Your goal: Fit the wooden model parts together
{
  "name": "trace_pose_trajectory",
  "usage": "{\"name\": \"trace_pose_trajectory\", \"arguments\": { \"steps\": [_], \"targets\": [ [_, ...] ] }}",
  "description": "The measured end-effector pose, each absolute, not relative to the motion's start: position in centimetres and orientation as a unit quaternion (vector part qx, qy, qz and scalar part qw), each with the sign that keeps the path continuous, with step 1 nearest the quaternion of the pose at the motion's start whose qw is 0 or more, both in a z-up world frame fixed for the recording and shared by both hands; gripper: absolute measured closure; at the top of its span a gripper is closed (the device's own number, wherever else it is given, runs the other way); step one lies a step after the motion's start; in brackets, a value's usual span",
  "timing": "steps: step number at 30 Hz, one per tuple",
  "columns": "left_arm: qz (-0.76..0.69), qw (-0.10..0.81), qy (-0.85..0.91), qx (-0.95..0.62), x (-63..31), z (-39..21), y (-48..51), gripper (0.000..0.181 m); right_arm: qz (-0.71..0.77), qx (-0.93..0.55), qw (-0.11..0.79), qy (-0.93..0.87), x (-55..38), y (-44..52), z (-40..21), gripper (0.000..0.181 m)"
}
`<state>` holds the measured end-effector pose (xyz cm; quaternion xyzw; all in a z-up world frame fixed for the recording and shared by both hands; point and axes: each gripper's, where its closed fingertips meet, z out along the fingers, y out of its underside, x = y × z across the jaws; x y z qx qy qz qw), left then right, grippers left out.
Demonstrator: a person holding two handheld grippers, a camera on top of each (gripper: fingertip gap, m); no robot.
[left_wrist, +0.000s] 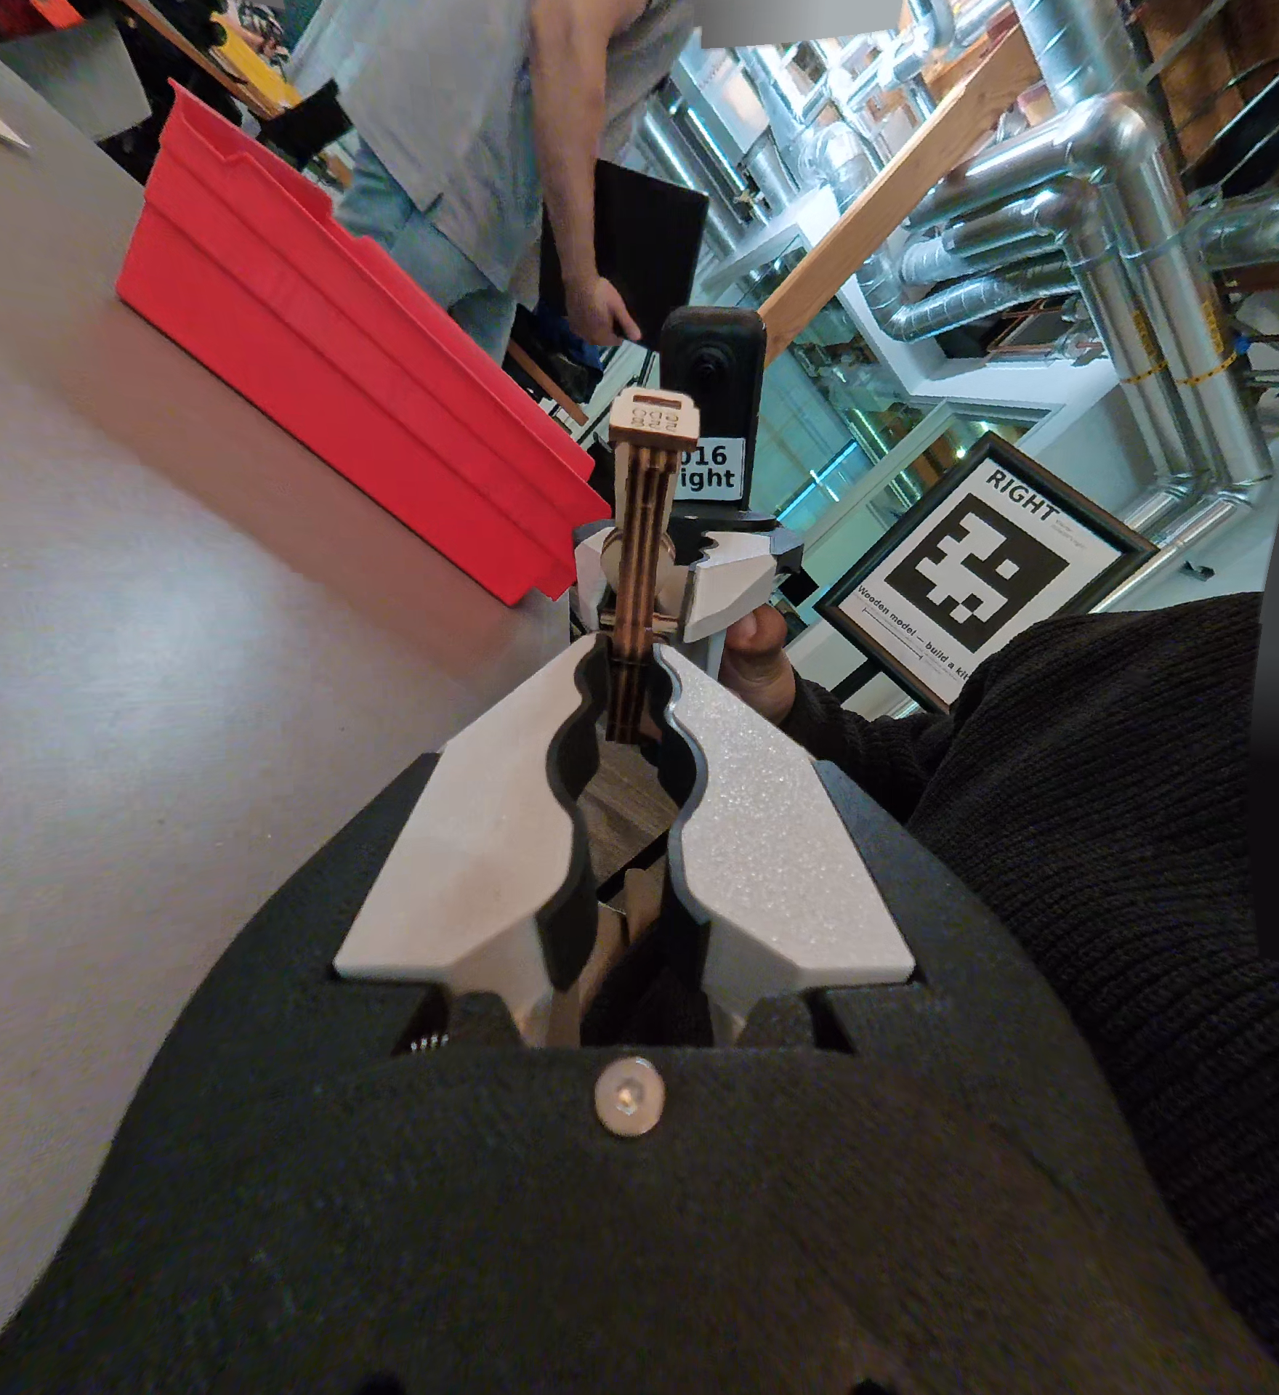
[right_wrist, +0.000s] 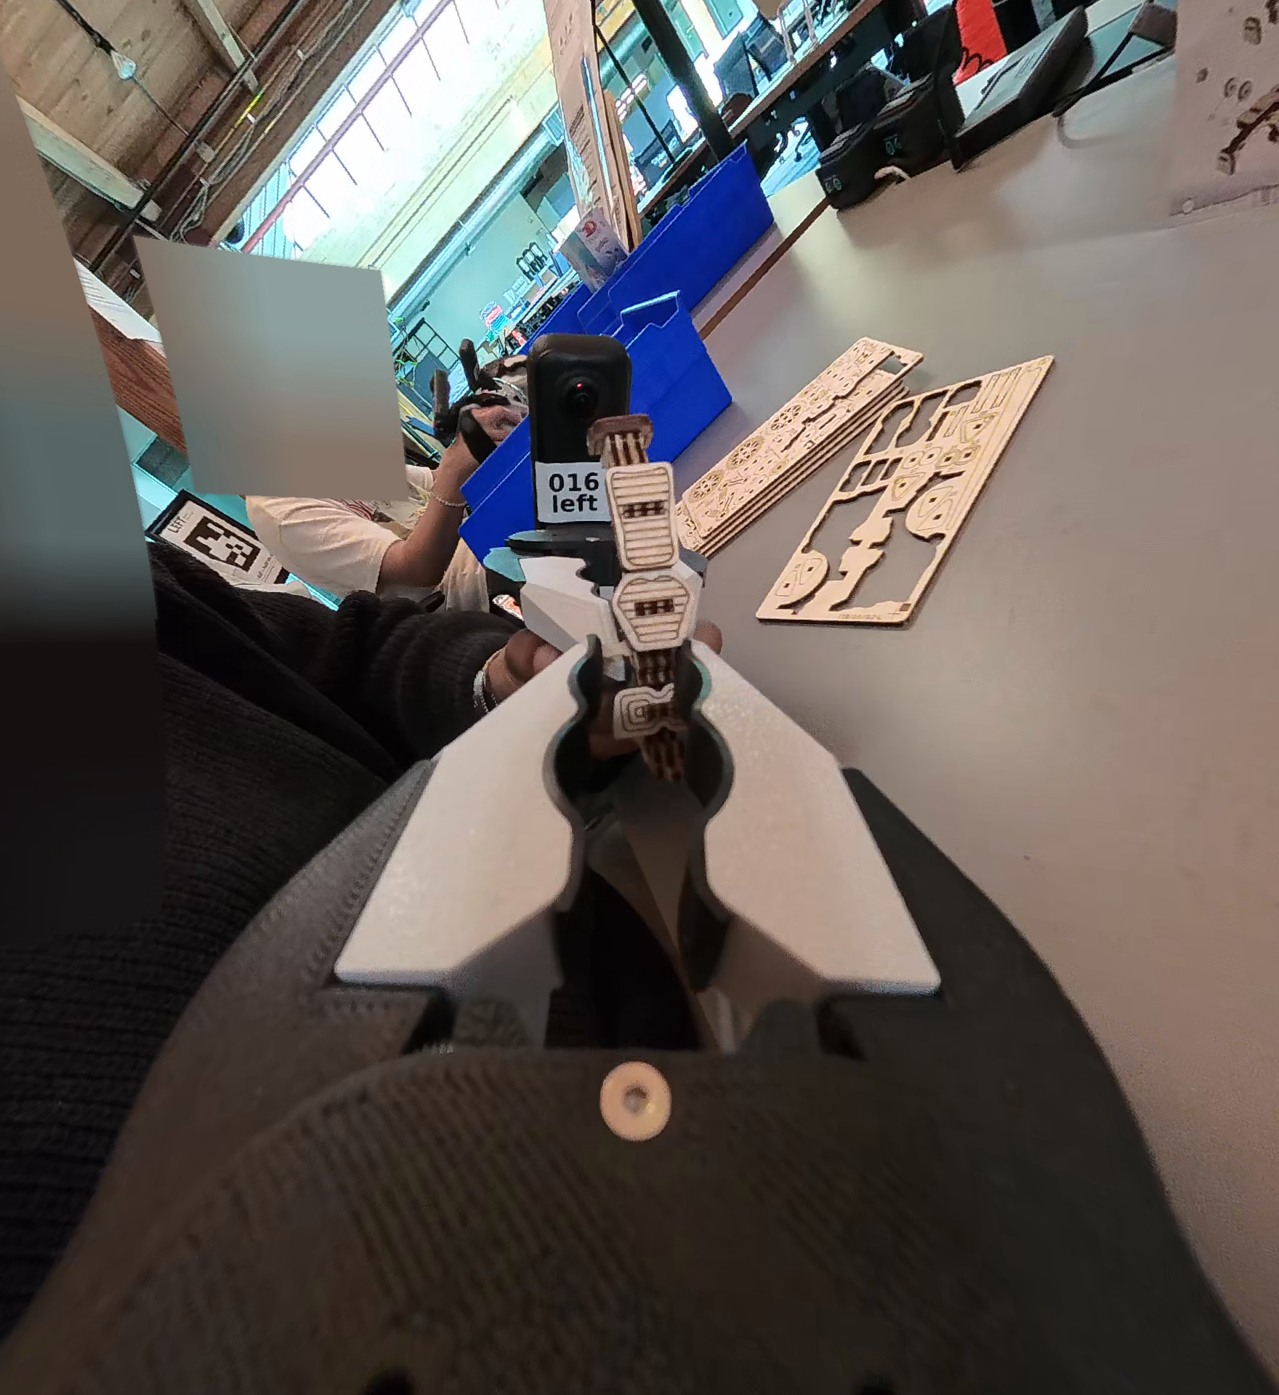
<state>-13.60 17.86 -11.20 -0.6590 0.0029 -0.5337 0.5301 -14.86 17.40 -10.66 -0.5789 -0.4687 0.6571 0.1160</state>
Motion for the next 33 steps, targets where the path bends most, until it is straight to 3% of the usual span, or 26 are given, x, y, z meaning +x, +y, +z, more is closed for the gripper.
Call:
{"name": "trace_pose_trajectory", "arguments": {
  "steps": [7, 11, 14, 21, 27, 33],
  "targets": [
    [-0.543, 0.526, 0.0, -0.654, -13.7, -11.0, 17.8, 0.175, 0.671, -0.577, 0.113, -0.452, -15.1, 17.5, -10.6, 0.161],
    [-0.539, 0.531, -0.024, -0.653, -14.7, -11.2, 18.3, 0.175, 0.678, -0.571, 0.124, -0.447, -15.2, 18.0, -10.2, 0.141],
    [-0.506, 0.544, -0.04, -0.668, -16.1, -11.7, 18.9, 0.175, 0.681, -0.576, 0.14, -0.43, -15.0, 19.4, -10.1, 0.137],
    [-0.254, 0.593, -0.001, -0.764, -19.3, -14.1, 20.6, 0.175, 0.625, -0.596, 0.214, -0.457, -15.5, 20.2, -11.8, 0.13],
    [-0.065, 0.656, 0.097, -0.746, -19.4, -12.5, 20.4, 0.175, 0.648, -0.595, 0.157, -0.449, -16.3, 17.6, -12.6, 0.13],
    [-0.246, 0.637, 0.093, -0.724, -16.6, -11.9, 19.5, 0.175, 0.644, -0.586, 0.235, -0.431, -15.7, 20.0, -10.9, 0.134]
  ]
}}
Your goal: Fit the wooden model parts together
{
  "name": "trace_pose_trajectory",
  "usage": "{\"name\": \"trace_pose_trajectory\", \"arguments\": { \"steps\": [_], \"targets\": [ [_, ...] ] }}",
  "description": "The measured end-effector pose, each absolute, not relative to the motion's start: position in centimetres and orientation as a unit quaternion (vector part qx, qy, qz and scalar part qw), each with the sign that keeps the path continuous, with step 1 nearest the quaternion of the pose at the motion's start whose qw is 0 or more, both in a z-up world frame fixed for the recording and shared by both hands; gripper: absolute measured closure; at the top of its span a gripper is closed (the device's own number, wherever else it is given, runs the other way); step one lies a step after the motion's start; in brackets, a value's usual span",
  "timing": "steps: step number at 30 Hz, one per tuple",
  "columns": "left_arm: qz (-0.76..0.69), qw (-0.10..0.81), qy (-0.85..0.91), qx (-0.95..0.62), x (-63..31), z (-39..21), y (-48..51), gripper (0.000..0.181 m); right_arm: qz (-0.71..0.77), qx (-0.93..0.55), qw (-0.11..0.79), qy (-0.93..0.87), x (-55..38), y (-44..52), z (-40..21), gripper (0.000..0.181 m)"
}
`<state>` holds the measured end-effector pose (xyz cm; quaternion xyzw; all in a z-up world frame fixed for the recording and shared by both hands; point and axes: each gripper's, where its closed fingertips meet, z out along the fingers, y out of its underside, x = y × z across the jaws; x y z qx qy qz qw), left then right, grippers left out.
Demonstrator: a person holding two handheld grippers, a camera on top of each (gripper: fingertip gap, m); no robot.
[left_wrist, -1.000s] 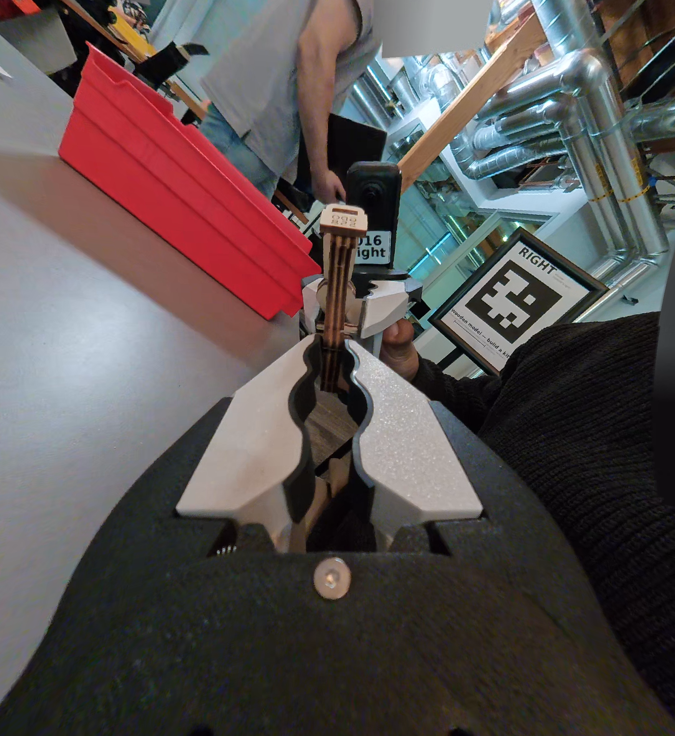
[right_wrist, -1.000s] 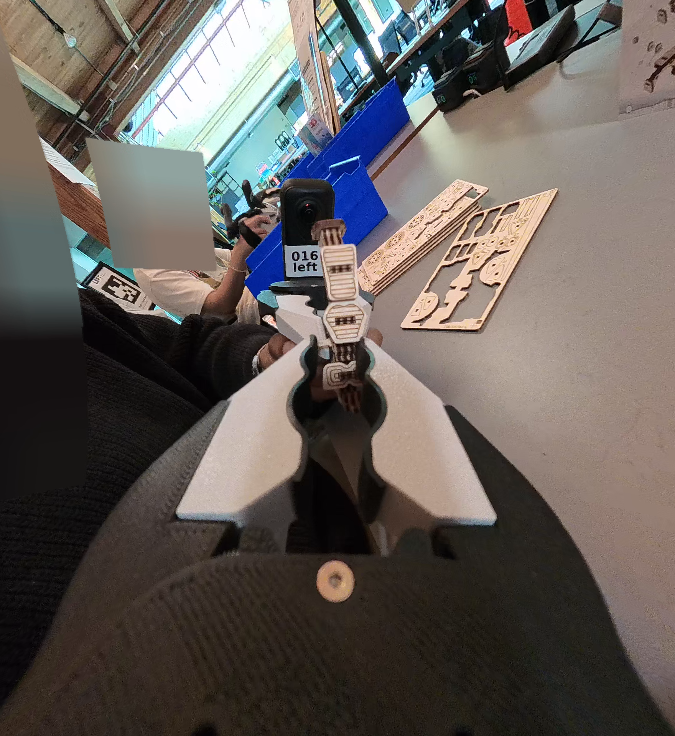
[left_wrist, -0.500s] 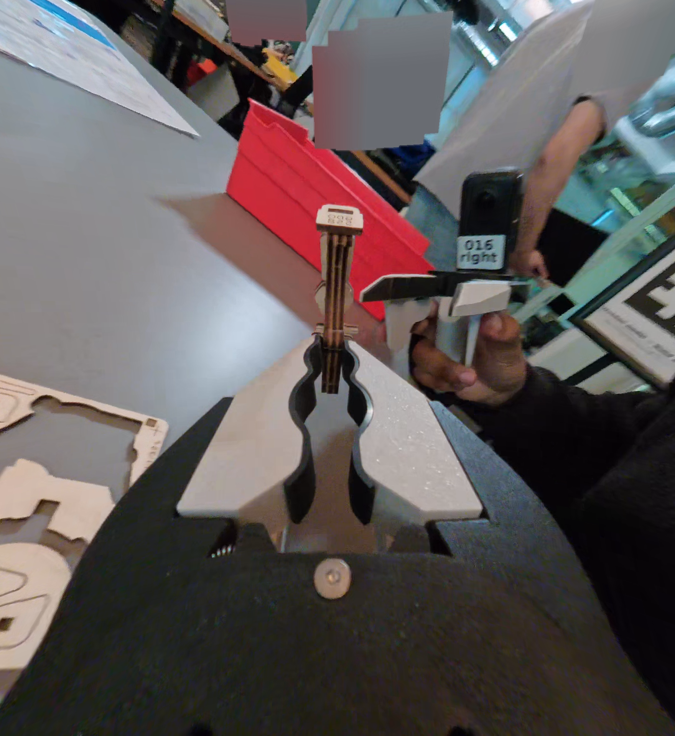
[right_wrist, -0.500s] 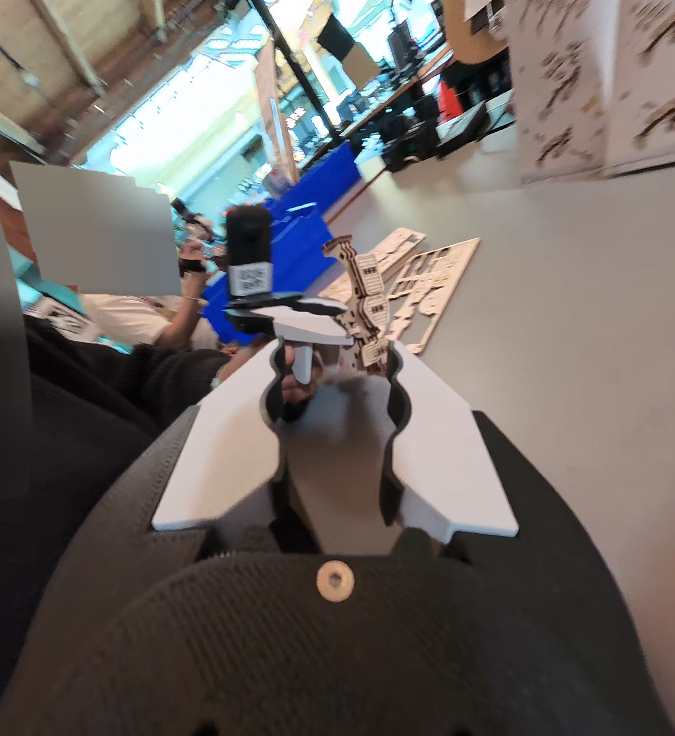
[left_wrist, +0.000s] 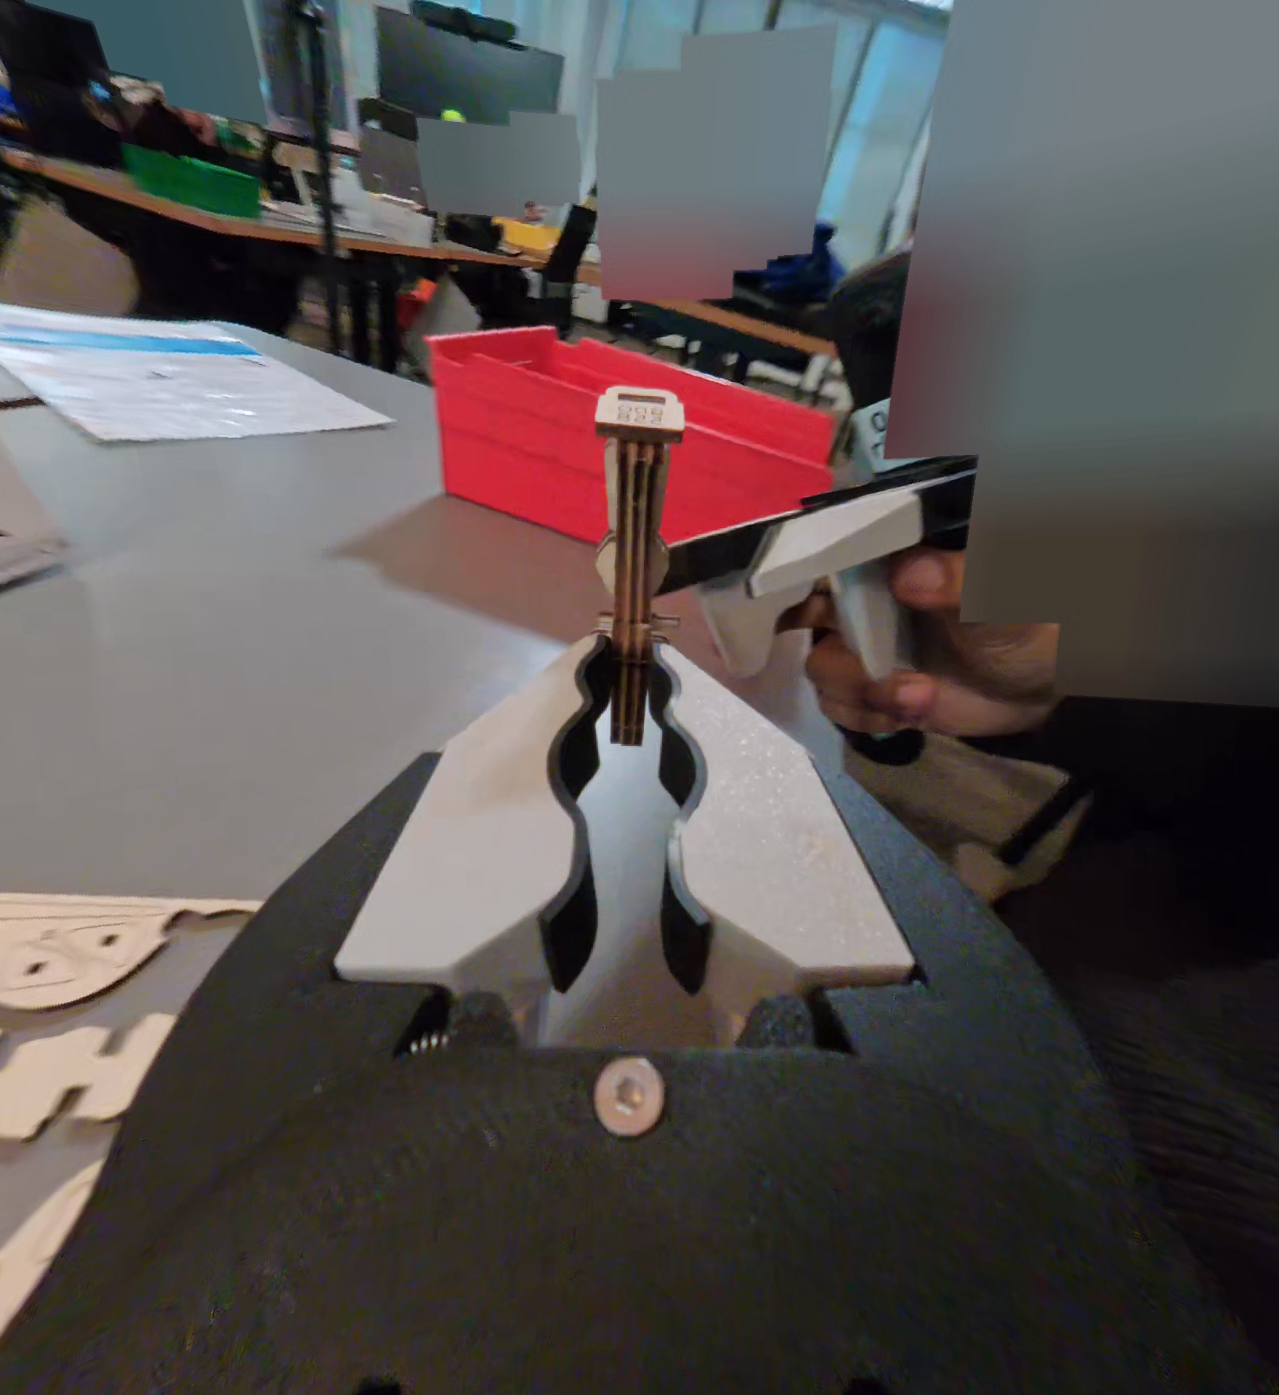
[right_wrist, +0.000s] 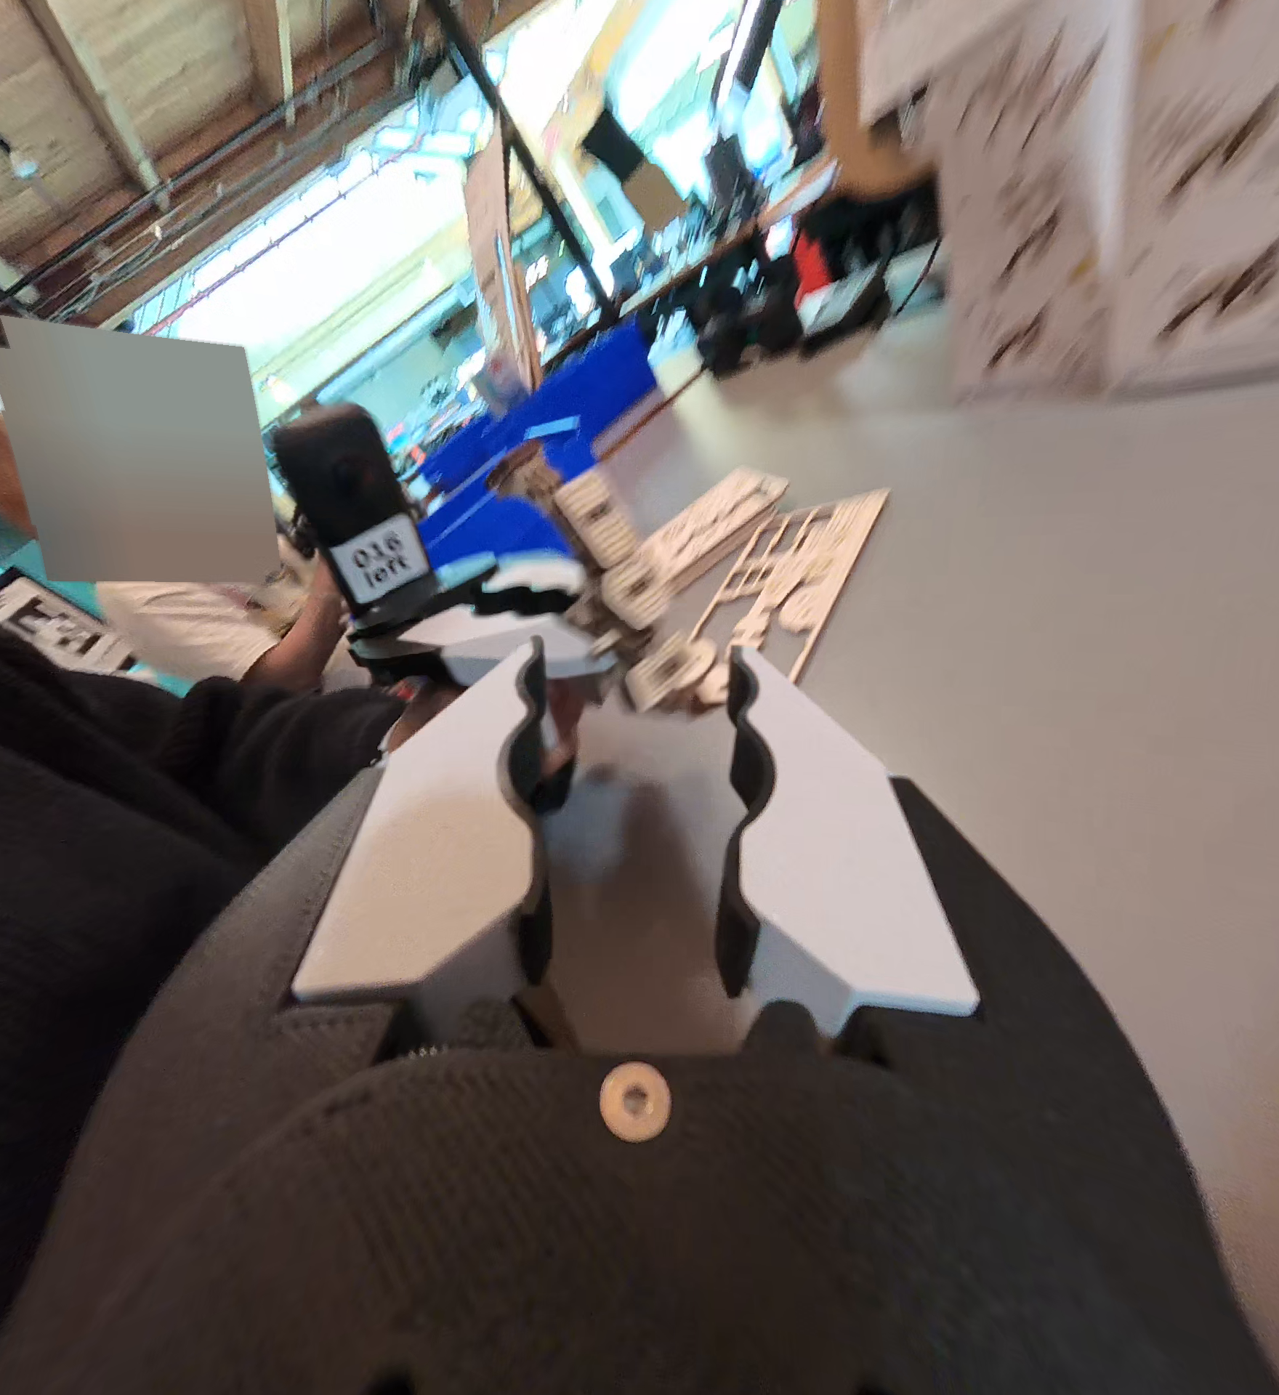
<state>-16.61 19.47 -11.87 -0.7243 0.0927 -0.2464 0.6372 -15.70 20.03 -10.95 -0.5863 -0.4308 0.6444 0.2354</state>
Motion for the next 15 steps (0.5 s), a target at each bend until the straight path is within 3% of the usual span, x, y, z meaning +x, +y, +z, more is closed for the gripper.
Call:
{"name": "trace_pose_trajectory", "arguments": {
  "steps": [6, 15],
  "targets": [
    [-0.462, 0.576, -0.006, -0.674, -16.0, -11.2, 18.9, 0.175, 0.679, -0.554, 0.254, -0.41, -14.6, 21.2, -9.0, 0.158],
    [-0.535, 0.546, 0.011, -0.644, -14.5, -10.5, 18.0, 0.175, 0.726, -0.539, 0.18, -0.388, -14.6, 20.0, -8.8, 0.168]
  ]
}}
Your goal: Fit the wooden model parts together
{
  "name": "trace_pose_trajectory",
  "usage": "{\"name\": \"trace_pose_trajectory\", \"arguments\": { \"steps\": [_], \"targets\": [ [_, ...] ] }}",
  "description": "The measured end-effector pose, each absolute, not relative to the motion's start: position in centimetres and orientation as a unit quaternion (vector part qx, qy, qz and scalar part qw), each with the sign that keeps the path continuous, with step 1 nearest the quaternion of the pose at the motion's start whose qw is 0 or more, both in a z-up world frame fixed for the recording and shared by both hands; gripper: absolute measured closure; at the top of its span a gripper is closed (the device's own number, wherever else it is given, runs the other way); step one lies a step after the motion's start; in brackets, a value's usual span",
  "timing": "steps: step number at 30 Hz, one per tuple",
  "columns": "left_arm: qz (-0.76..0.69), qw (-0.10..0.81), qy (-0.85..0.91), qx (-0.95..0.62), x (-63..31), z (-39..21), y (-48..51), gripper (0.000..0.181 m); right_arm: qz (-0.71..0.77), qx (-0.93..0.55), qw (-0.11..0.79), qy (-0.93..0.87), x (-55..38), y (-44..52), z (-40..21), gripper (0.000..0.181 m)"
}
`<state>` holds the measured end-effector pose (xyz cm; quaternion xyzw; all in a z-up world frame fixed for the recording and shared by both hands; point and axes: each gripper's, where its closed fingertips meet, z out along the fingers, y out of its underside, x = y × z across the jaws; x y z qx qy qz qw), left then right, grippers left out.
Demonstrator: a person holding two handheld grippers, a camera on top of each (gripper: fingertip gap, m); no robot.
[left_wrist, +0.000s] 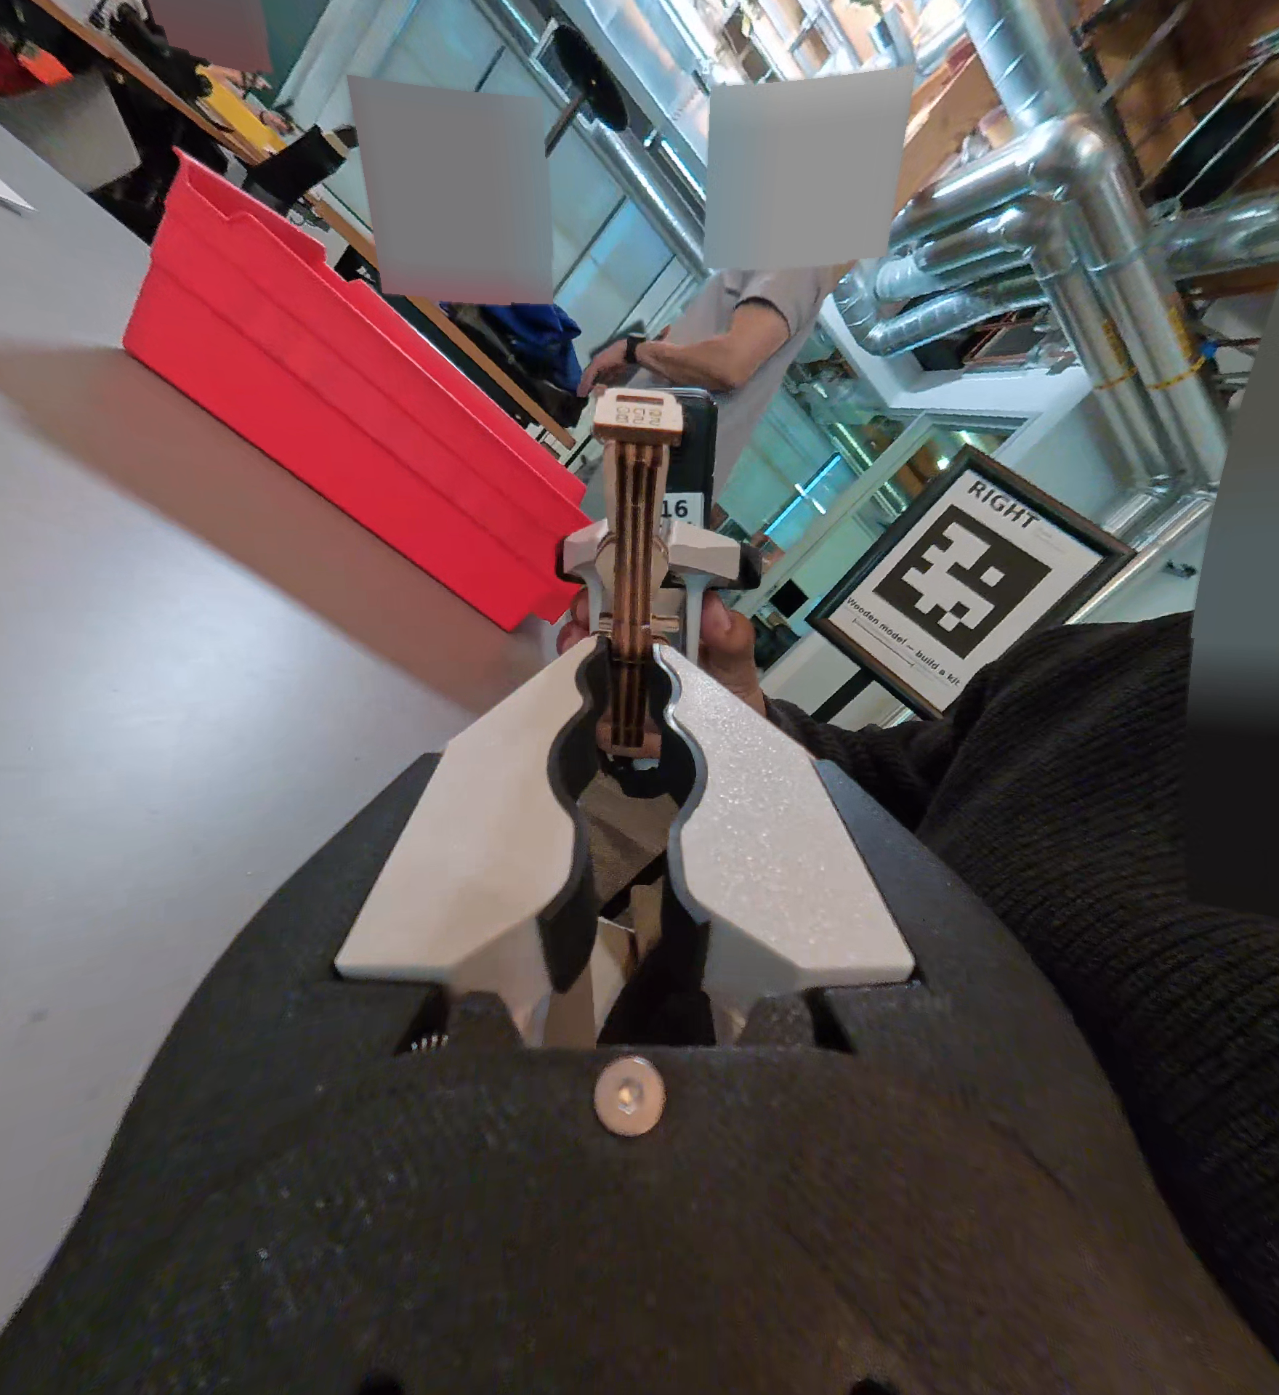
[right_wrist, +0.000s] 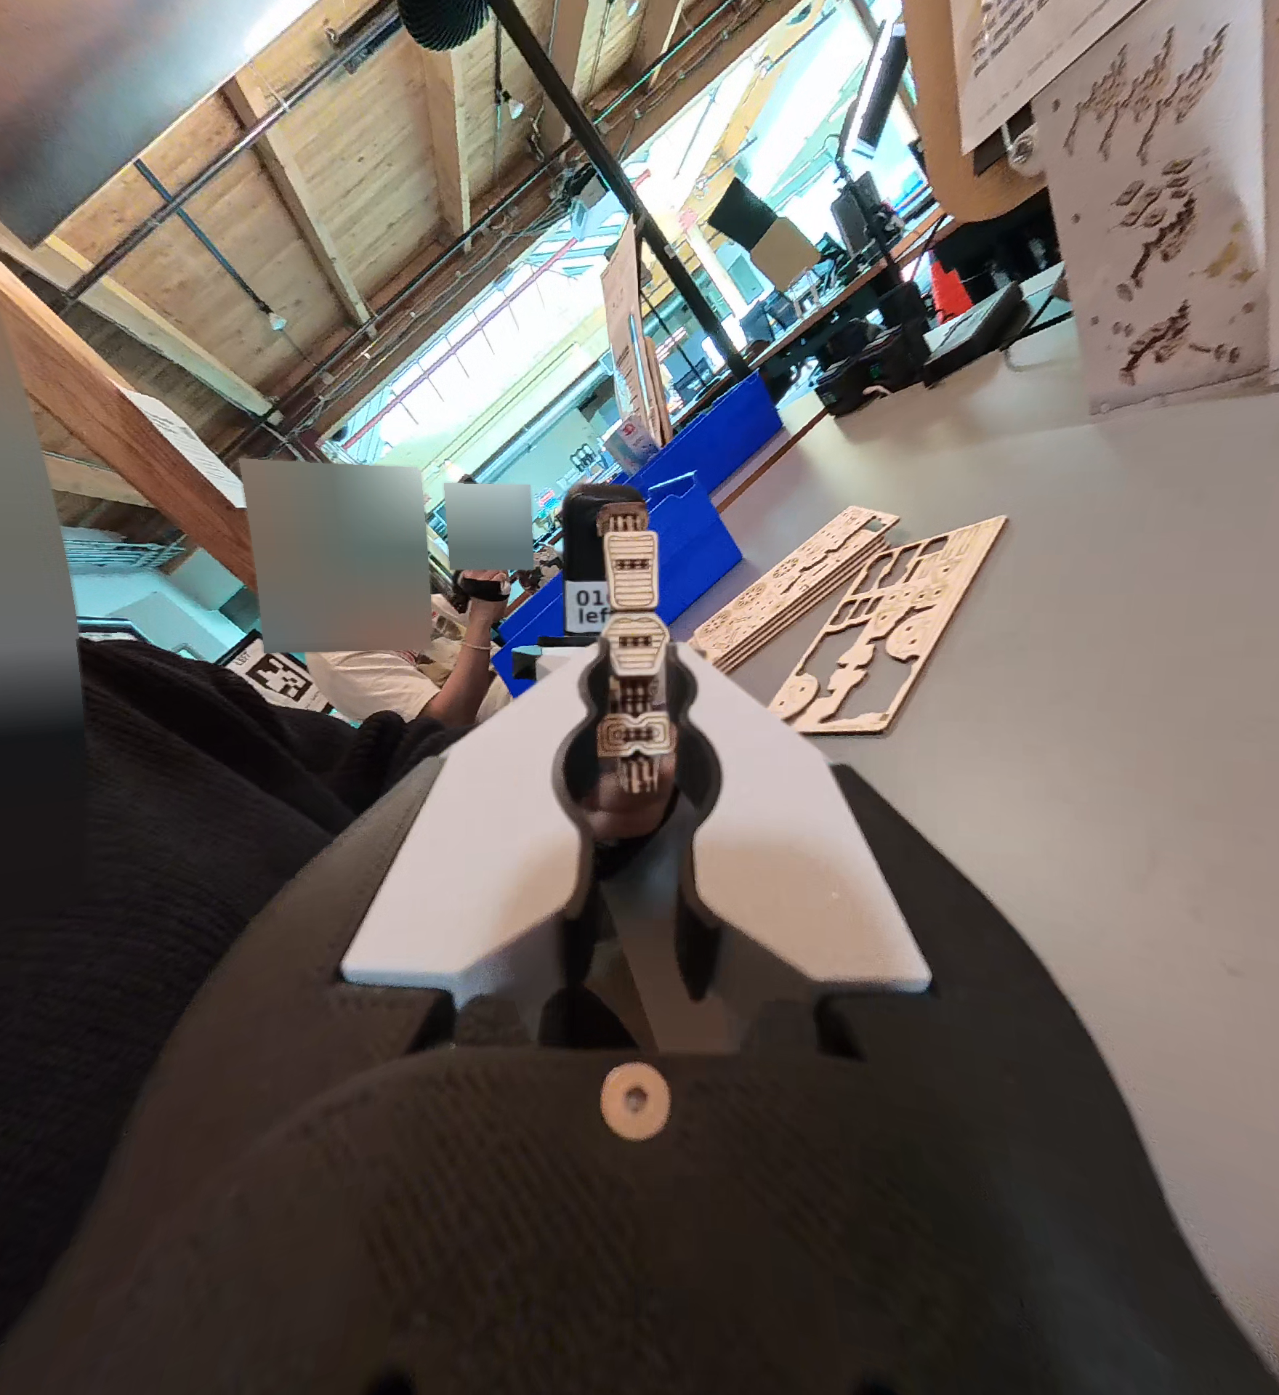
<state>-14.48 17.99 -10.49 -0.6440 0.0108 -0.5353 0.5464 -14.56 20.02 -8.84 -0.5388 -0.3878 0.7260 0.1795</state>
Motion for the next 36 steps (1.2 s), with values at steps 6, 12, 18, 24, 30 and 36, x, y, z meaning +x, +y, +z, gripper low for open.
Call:
{"name": "trace_pose_trajectory", "arguments": {
  "steps": [6, 12, 18, 24, 30, 36],
  "targets": [
    [-0.567, 0.529, 0.01, -0.631, -14.1, -10.3, 17.7, 0.176, 0.734, -0.533, 0.162, -0.389, -14.6, 19.5, -8.8, 0.171],
    [-0.574, 0.525, 0.014, -0.628, -13.9, -10.3, 17.5, 0.176, 0.746, -0.53, 0.144, -0.377, -14.7, 19.3, -8.7, 0.18],
    [-0.593, 0.515, 0.013, -0.618, -13.5, -10.1, 17.2, 0.175, 0.759, -0.527, 0.122, -0.363, -14.5, 19.4, -8.5, 0.176],
    [-0.617, 0.506, 0.003, -0.602, -13.6, -9.6, 16.9, 0.175, 0.753, -0.529, 0.201, -0.335, -14.0, 21.5, -7.1, 0.181],
    [-0.643, 0.49, -0.022, -0.588, -13.6, -9.7, 17.0, 0.175, 0.712, -0.541, 0.203, -0.399, -14.8, 19.6, -8.1, 0.181],
    [-0.647, 0.485, -0.022, -0.588, -13.5, -9.7, 16.9, 0.175, 0.704, -0.543, 0.196, -0.413, -14.8, 19.2, -8.4, 0.181]
  ]
}}
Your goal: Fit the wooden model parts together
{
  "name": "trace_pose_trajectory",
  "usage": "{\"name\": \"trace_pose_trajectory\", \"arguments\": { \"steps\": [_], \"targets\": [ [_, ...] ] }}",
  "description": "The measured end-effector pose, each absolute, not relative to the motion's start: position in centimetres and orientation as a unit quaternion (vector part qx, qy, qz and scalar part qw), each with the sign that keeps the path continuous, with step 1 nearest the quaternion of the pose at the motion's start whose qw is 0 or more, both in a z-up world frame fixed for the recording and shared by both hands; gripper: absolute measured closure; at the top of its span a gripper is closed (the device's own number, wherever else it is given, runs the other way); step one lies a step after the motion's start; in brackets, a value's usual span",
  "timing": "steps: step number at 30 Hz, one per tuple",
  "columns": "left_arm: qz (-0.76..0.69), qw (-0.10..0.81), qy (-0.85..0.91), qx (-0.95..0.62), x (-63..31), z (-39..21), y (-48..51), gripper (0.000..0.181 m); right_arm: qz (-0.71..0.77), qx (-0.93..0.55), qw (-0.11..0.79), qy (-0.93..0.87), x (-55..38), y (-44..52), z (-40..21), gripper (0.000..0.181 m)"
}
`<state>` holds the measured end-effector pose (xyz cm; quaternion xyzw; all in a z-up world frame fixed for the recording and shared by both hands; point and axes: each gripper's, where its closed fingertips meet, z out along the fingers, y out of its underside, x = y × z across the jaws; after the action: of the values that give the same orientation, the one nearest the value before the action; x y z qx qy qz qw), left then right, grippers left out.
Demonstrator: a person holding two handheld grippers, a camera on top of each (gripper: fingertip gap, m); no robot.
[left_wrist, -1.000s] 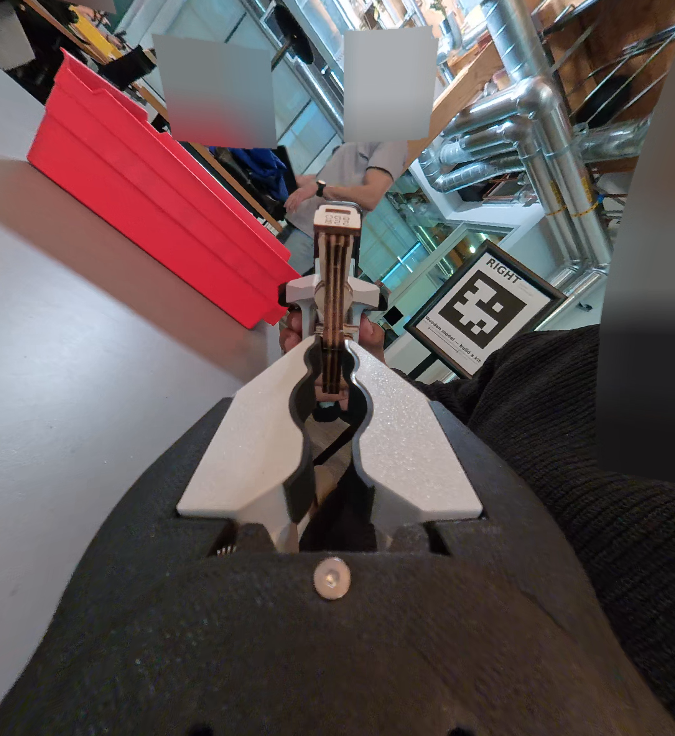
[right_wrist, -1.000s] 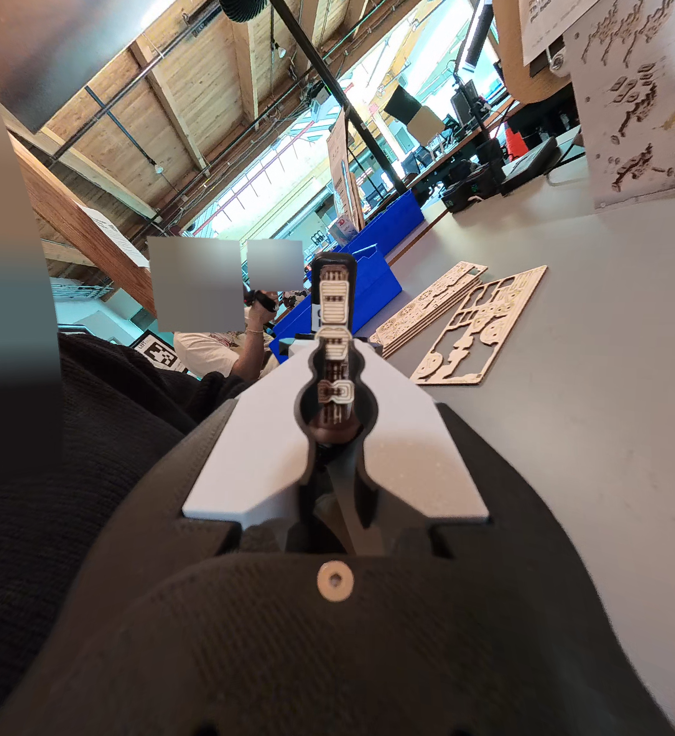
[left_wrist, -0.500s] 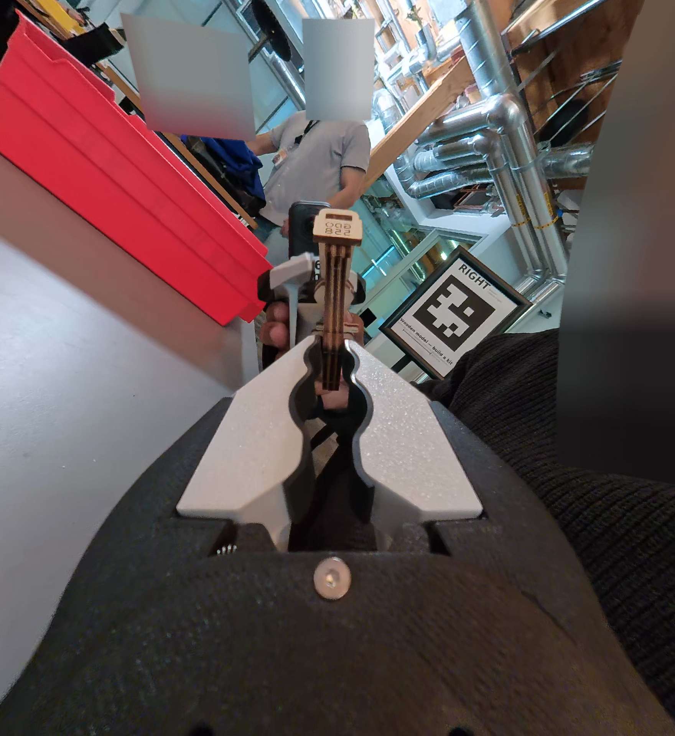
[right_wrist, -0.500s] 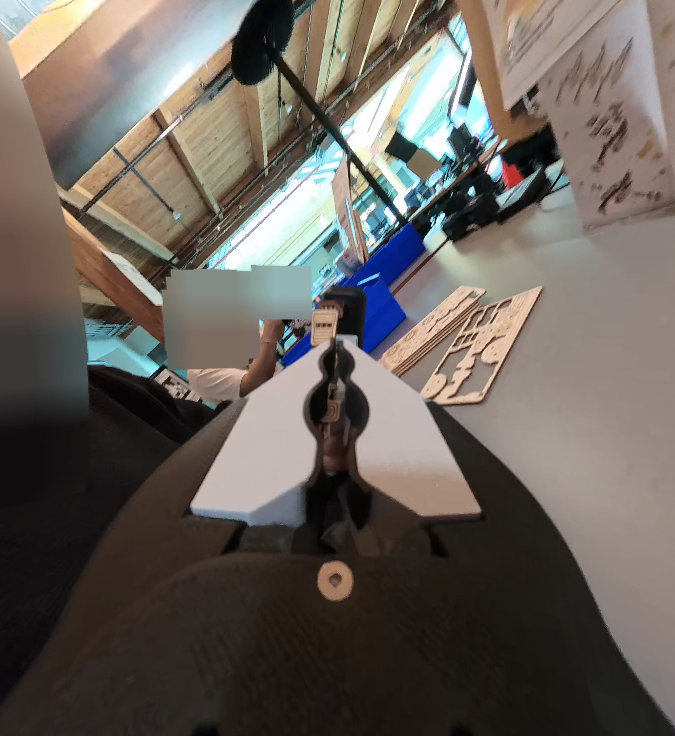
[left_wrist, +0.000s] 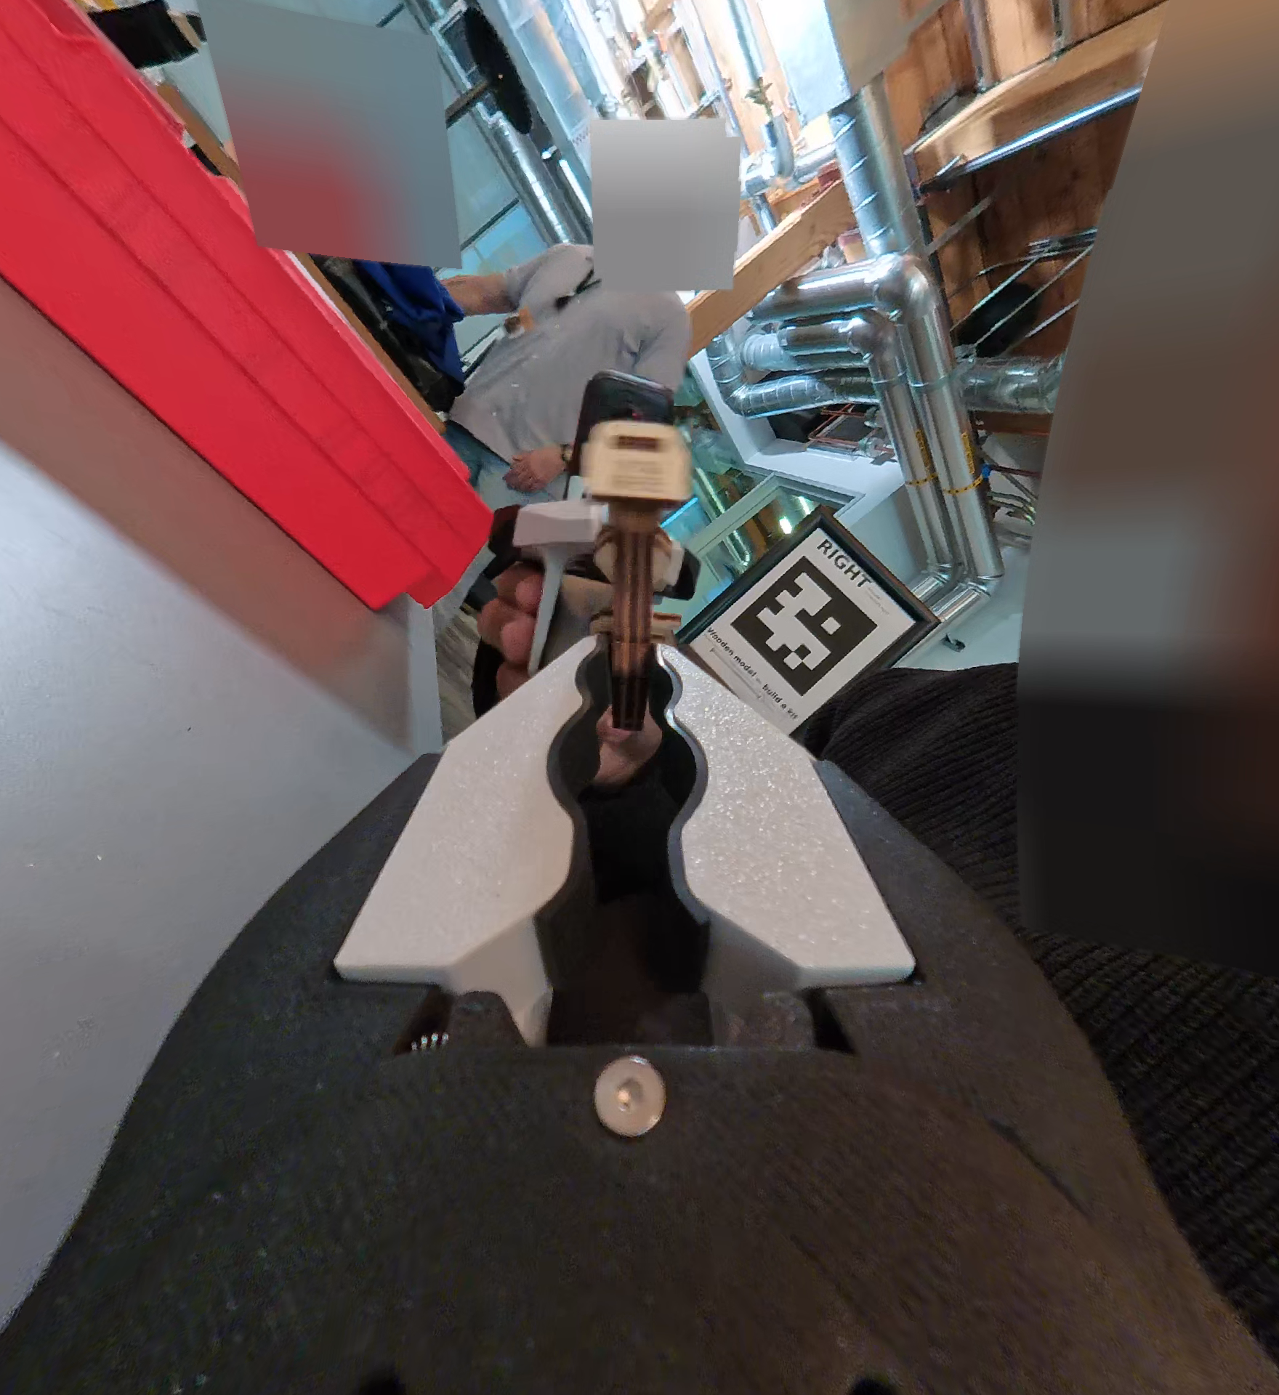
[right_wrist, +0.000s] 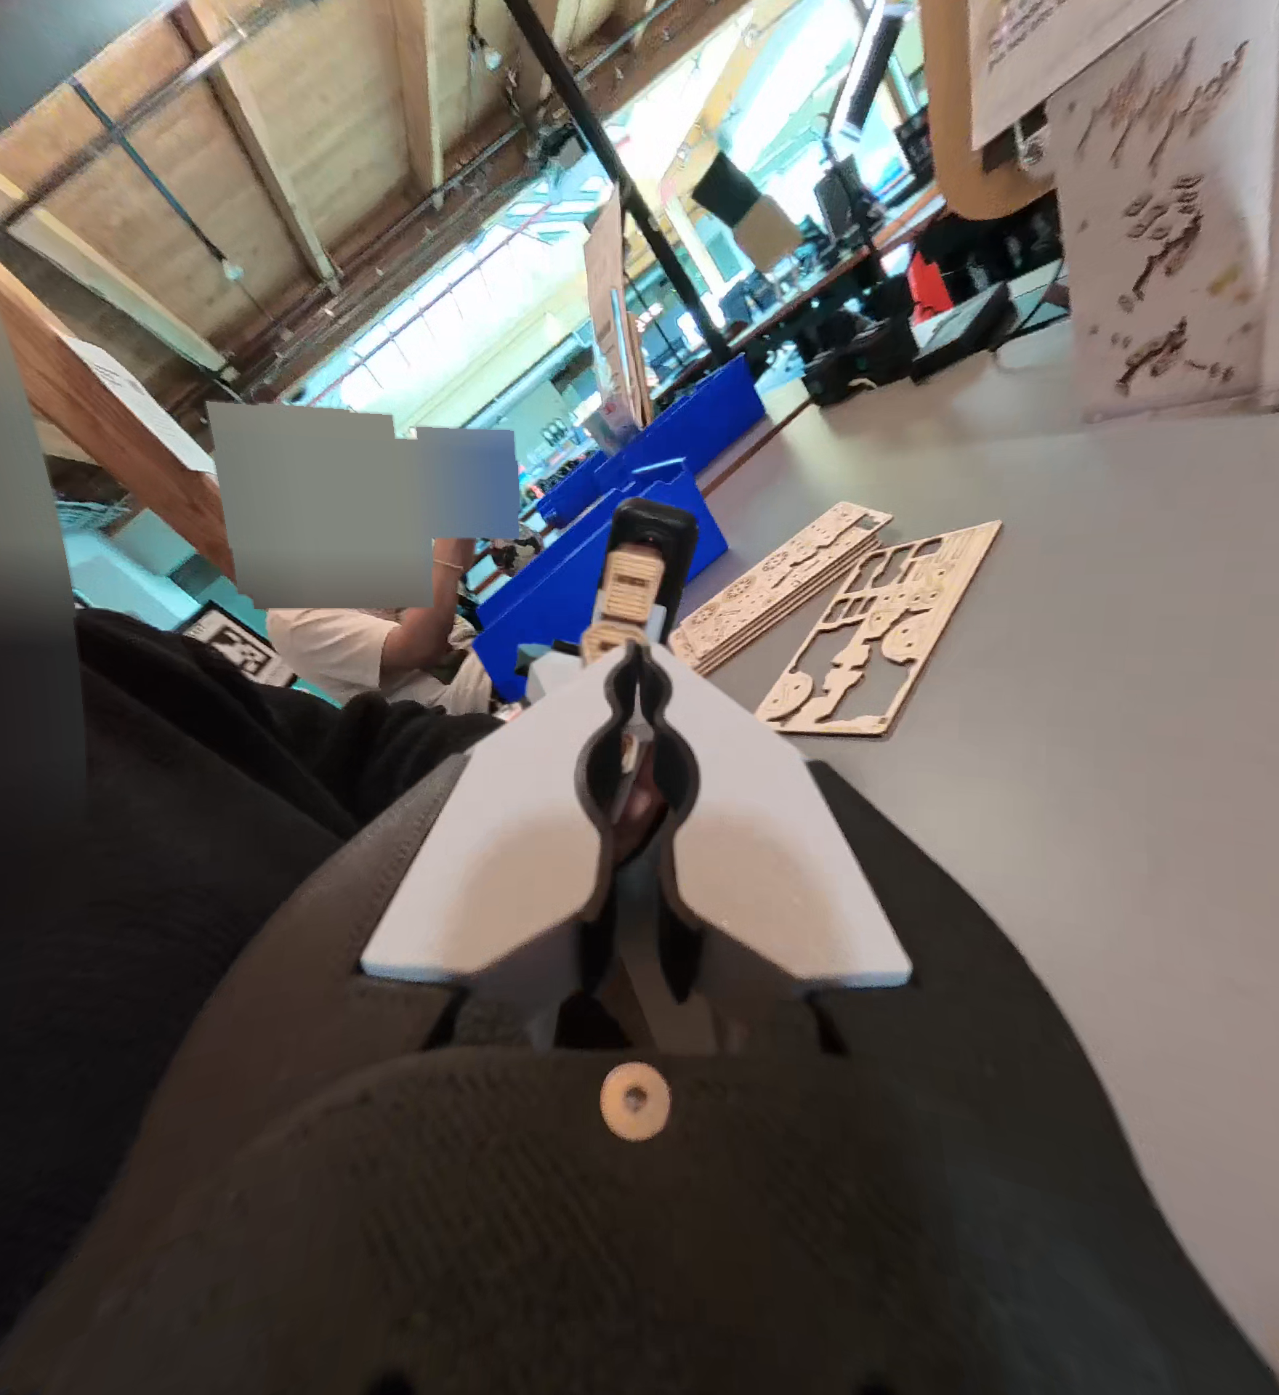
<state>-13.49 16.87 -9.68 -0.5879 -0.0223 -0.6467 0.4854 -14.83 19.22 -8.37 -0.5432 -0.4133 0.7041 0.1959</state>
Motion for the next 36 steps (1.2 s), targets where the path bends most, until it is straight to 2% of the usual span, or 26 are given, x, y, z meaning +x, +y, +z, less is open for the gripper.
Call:
{"name": "trace_pose_trajectory", "arguments": {
  "steps": [5, 9, 13, 17, 20, 25, 29, 33, 36],
  "targets": [
    [-0.649, 0.484, -0.027, -0.586, -13.5, -9.6, 16.9, 0.175, 0.712, -0.539, 0.23, -0.386, -14.3, 20.6, -7.1, 0.181],
    [-0.649, 0.481, -0.025, -0.59, -13.3, -9.8, 16.8, 0.175, 0.707, -0.55, 0.175, -0.409, -14.8, 19.0, -8.3, 0.181],
    [-0.646, 0.482, -0.025, -0.591, -13.3, -9.7, 16.9, 0.175, 0.71, -0.545, 0.214, -0.392, -14.4, 20.2, -7.2, 0.181],
    [-0.644, 0.475, -0.025, -0.599, -13.2, -10.0, 16.9, 0.175, 0.698, -0.555, 0.171, -0.419, -14.7, 19.0, -8.4, 0.181],
    [-0.642, 0.472, -0.026, -0.604, -13.1, -10.1, 17.0, 0.175, 0.703, -0.552, 0.208, -0.397, -14.4, 20.2, -7.4, 0.181],
    [-0.637, 0.464, -0.024, -0.616, -12.9, -10.6, 17.1, 0.175, 0.683, -0.574, 0.154, -0.425, -14.7, 19.2, -9.1, 0.181],
    [-0.629, 0.468, -0.02, -0.62, -13.0, -10.5, 17.2, 0.175, 0.694, -0.564, 0.201, -0.4, -14.3, 20.5, -7.6, 0.181],
    [-0.628, 0.46, -0.02, -0.627, -12.9, -11.0, 17.2, 0.175, 0.677, -0.579, 0.15, -0.429, -14.8, 19.0, -9.4, 0.181],
    [-0.632, 0.46, -0.022, -0.624, -13.0, -10.8, 17.2, 0.175, 0.686, -0.573, 0.189, -0.407, -14.5, 20.3, -8.2, 0.181]
  ]
}}
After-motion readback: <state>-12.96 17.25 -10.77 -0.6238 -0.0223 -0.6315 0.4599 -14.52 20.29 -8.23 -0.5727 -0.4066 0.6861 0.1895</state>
